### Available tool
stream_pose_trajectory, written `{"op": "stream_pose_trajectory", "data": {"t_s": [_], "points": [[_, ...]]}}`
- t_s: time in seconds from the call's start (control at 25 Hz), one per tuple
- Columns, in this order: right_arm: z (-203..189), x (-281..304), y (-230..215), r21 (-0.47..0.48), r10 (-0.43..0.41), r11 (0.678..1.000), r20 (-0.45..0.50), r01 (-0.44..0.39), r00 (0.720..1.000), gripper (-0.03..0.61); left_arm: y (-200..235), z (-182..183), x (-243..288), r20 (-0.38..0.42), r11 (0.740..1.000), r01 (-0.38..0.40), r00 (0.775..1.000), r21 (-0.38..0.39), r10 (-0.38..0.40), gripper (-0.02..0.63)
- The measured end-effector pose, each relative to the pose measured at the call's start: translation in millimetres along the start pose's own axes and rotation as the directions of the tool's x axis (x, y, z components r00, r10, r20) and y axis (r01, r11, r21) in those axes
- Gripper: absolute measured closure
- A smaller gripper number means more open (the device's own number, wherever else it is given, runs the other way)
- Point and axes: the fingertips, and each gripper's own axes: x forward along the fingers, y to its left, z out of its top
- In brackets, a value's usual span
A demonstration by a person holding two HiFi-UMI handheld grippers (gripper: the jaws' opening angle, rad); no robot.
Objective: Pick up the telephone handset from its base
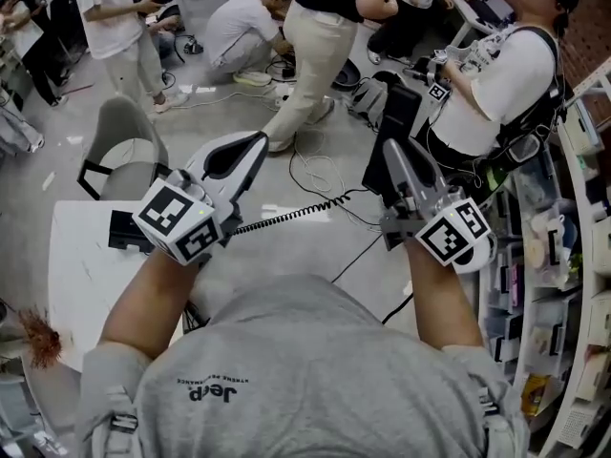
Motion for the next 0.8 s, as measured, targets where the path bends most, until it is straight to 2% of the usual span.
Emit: {"op": "stream_pose_trajectory", "data": {"t_s": [0.8], "points": [[3,8,6,0.013,0.058,0.998,-0.015,-0.058,0.998,0.500,0,9,-14,0.016,0.998,-0.056,0.998,0.002,0.056,0.555]]}}
